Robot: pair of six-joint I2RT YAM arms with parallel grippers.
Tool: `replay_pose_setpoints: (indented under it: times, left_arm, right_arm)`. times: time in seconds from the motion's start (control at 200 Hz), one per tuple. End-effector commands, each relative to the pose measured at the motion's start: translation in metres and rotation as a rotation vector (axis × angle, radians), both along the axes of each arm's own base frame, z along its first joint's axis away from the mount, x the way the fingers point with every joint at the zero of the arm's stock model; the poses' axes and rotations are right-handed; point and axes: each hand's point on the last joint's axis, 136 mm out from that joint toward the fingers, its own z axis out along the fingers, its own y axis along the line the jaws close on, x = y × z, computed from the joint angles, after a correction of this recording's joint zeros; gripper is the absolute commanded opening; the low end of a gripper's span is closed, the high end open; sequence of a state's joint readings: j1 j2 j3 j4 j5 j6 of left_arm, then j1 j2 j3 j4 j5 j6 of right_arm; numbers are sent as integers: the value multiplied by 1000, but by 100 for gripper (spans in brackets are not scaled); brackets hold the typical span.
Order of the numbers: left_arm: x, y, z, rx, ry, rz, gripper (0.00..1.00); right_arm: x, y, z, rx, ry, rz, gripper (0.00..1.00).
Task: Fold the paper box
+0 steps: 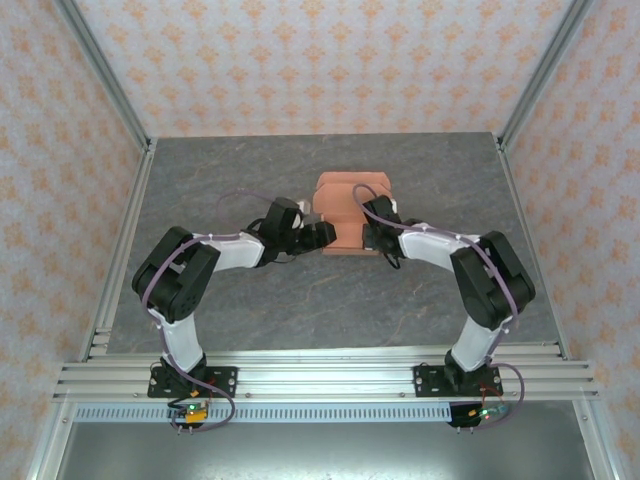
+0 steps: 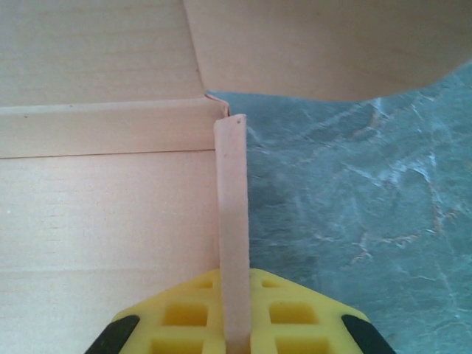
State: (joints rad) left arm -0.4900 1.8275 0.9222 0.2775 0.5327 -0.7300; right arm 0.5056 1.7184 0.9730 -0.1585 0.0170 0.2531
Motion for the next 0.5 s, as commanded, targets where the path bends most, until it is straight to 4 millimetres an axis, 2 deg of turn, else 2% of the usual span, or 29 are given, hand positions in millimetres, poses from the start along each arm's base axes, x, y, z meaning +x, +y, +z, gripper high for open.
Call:
replay_pose_setpoints:
  times: [0.0,0.155,0.29,0.36,0.496]
  left_arm:
    - [4,-2,33,-63,-87,-13,83]
    - [0,1,49,-99,-116,-12,87]
    - [-2,-11,72,-173,-132,-64,83]
    - [-1,-12,76,-189,-131,-56,77]
    - [0,-11,77,-188,-131,-46,51]
  right_arm:
    - [7,17,29,127,-77,59,7]
    - [7,28,44,264,-116,96,7]
    - [5,38,42,310,-109,154,7]
    - [4,42,40,325,-103,172,7]
    - [6,43,38,342,-109,162,8]
